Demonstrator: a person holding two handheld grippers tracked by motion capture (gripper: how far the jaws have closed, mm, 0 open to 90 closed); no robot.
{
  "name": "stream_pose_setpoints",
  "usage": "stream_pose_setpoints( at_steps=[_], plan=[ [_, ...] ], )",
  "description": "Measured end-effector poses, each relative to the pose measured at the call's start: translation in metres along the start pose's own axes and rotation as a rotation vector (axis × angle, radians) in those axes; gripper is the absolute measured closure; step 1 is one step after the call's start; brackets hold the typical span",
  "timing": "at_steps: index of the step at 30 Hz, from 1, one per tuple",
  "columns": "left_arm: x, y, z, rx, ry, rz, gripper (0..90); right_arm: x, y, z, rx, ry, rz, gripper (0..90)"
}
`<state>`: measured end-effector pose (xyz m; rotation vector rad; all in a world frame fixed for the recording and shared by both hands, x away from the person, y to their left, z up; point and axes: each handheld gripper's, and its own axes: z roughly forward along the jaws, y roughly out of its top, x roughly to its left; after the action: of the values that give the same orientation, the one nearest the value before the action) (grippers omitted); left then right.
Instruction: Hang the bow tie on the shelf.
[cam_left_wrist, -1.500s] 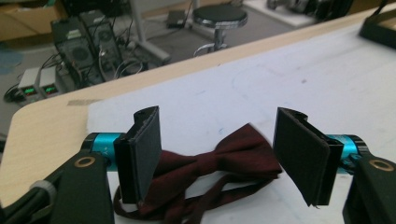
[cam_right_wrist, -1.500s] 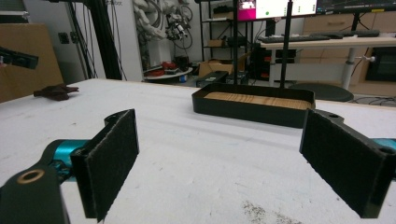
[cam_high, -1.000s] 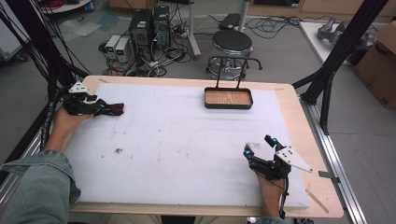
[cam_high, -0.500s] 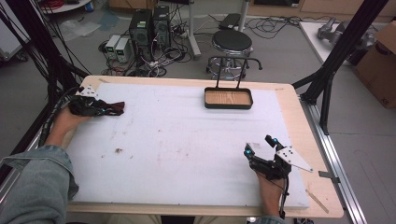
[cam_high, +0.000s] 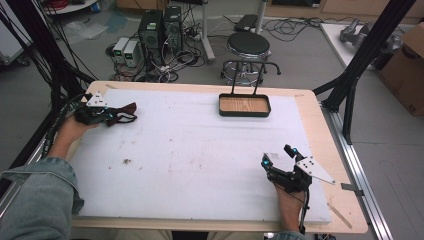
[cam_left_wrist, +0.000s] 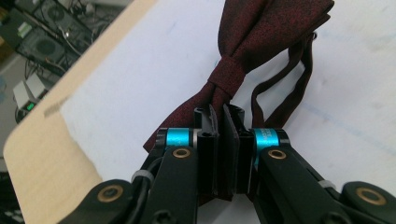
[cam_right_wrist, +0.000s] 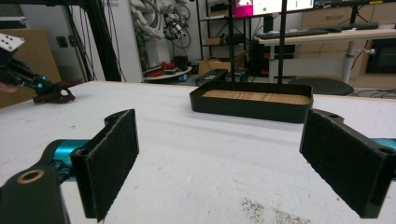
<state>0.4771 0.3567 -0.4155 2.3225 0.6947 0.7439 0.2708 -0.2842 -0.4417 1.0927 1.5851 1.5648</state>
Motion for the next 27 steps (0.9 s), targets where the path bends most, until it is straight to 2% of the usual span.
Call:
stream_pose_setpoints(
  at_steps=[2,7,12,20,27],
  plan=[
    [-0.002,0.007,-0.004,-0.018,-0.004,0.007,84.2,0.0,0.0,0.0,0.0,-0.001,0.0,10.9],
    [-0.009,0.027,-0.009,-0.069,-0.001,-0.007,84.3,0.0,0.0,0.0,0.003,-0.002,0.013,10.9],
    [-0.021,0.053,-0.011,-0.13,-0.016,-0.047,84.3,-0.001,0.0,0.0,0.004,-0.001,0.019,10.9],
    [-0.045,0.101,0.0,-0.184,-0.059,-0.091,84.2,-0.003,0.0,0.0,0.004,0.001,0.034,10.9],
    [-0.066,0.132,0.014,-0.242,-0.092,-0.144,84.2,-0.003,0.0,0.0,0.005,0.005,0.037,10.9]
  ],
)
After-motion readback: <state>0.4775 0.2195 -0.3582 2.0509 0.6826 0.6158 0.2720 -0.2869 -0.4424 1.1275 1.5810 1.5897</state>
